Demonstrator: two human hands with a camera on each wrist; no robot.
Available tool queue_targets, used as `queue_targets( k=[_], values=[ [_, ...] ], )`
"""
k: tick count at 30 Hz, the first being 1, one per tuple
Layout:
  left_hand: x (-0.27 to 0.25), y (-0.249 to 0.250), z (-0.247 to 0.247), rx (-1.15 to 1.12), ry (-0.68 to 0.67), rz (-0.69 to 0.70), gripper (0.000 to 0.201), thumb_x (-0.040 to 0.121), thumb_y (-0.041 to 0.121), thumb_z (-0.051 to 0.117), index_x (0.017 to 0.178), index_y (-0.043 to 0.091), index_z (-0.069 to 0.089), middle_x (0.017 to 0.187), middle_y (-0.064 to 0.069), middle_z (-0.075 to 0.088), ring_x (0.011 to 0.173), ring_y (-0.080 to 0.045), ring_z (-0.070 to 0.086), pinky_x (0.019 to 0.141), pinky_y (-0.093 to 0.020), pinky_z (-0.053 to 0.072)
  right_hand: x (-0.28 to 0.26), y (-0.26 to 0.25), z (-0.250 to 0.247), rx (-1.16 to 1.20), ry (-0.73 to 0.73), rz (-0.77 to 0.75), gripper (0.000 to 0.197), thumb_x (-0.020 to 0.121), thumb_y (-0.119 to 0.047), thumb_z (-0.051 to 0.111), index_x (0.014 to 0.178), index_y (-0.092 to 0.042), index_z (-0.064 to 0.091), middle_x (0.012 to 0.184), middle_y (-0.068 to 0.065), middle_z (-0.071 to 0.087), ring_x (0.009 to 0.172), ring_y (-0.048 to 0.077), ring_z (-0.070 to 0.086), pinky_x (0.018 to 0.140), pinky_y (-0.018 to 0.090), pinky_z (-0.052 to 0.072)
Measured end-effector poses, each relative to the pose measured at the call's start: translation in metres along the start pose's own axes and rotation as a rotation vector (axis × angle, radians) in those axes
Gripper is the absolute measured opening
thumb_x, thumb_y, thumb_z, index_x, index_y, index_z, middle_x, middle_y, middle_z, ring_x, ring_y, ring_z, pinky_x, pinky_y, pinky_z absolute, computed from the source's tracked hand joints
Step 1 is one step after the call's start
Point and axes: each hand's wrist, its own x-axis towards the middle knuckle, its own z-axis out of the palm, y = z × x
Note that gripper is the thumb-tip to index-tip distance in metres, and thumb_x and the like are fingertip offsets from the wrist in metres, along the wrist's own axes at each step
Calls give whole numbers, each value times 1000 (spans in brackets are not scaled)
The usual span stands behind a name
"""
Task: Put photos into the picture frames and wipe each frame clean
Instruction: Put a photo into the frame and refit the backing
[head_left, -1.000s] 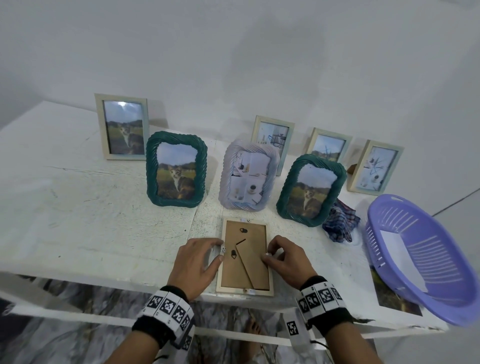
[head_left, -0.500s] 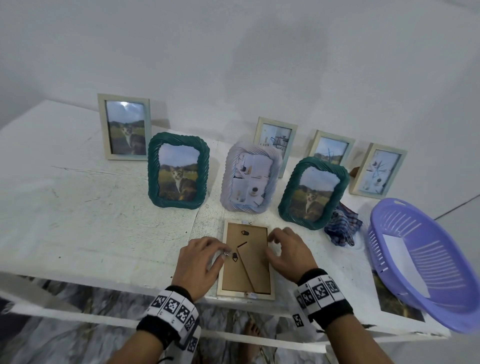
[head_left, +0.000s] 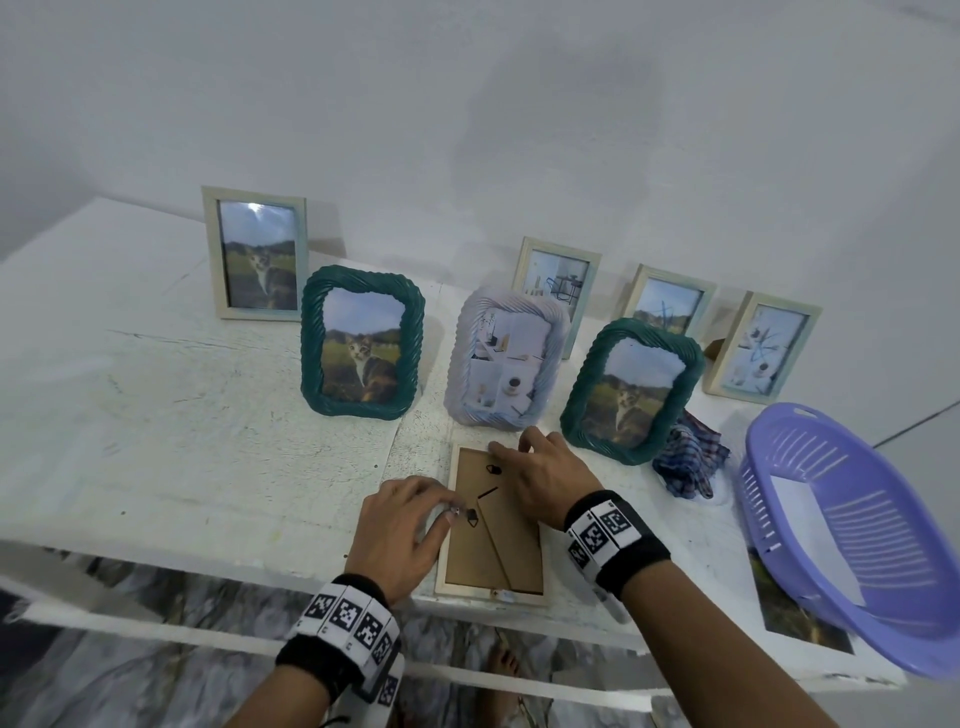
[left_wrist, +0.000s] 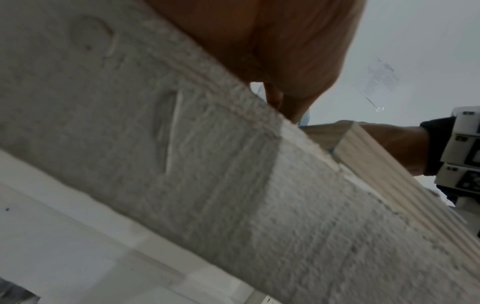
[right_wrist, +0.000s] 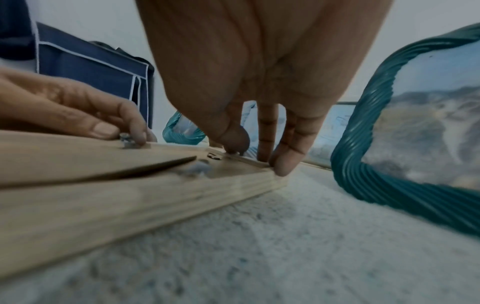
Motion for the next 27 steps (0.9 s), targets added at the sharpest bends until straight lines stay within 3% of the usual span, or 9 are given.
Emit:
queue_targets(
  k=[5, 8, 10, 12, 14, 16, 20, 22, 27],
  values=[
    [0, 0, 0, -11, 4, -3, 25, 91, 47, 39, 99, 43, 63, 105, 23, 56, 101, -7, 47, 79, -31, 34, 0, 12, -8, -9, -13, -137, 44, 97, -11, 38, 136, -27, 51, 116, 12, 52, 92, 31, 50, 78, 39, 45],
    [0, -1, 0, -8, 9, 1, 26, 91, 47, 39, 100, 43, 63, 106, 23, 56, 102, -6, 47, 78, -29, 33, 1, 15, -9, 1, -31, -153, 43, 96, -13, 36, 132, -24, 56, 115, 13, 56, 90, 33, 52, 77, 41, 46],
    [0, -1, 0, -5, 8, 4, 28, 91, 48, 38, 101, 42, 63, 106, 22, 56, 101, -7, 48, 79, -30, 34, -3, 17, -9, 65, -32, -126, 51, 92, -22, 27, 135, -23, 53, 116, 13, 58, 92, 33, 53, 81, 41, 46],
    [0, 0, -1, -5, 8, 6, 28, 91, 48, 38, 101, 42, 63, 106, 21, 57, 101, -8, 48, 78, -31, 35, -13, 16, -8, 209, -1, -46, 58, 88, -30, 27, 145, -25, 39, 120, 11, 57, 101, 31, 53, 89, 41, 45],
    [0, 0, -1, -8, 9, 3, 28, 90, 48, 38, 101, 42, 63, 106, 22, 56, 102, -8, 47, 78, -31, 33, -29, 9, -6, 308, 36, 36, 64, 90, -43, 40, 150, -32, 20, 135, 8, 49, 120, 27, 45, 102, 37, 39],
    [0, 1, -1, -3, 7, 8, 27, 91, 47, 38, 102, 42, 63, 106, 23, 56, 102, -8, 47, 78, -29, 31, -49, -1, 0, 360, -7, 72, 79, 88, -55, 52, 151, -38, 7, 153, 6, 27, 139, 23, 26, 113, 33, 27],
    [0, 0, -2, 5, 6, 5, 26, 91, 47, 40, 103, 42, 63, 107, 23, 55, 102, -7, 46, 77, -29, 30, -80, -20, 20, 381, -135, 96, 103, 73, -72, 59, 146, -47, -8, 159, -1, -12, 147, 17, -5, 118, 34, 14],
    [0, 0, -2, 5, 8, -1, 27, 90, 47, 40, 103, 43, 63, 107, 23, 55, 102, -8, 46, 77, -29, 30, -88, -22, 33, 424, -86, 84, 104, 68, -78, 56, 144, -49, -9, 159, -3, -18, 147, 15, -7, 119, 33, 14],
    [0, 1, -2, 1, 4, -4, 30, 90, 50, 38, 103, 41, 64, 109, 23, 56, 104, -8, 46, 80, -29, 29, -92, -10, 40, 537, -77, 57, 94, 75, -62, 67, 150, -41, 14, 159, -10, -13, 146, 9, 4, 113, 19, 12]
  ],
)
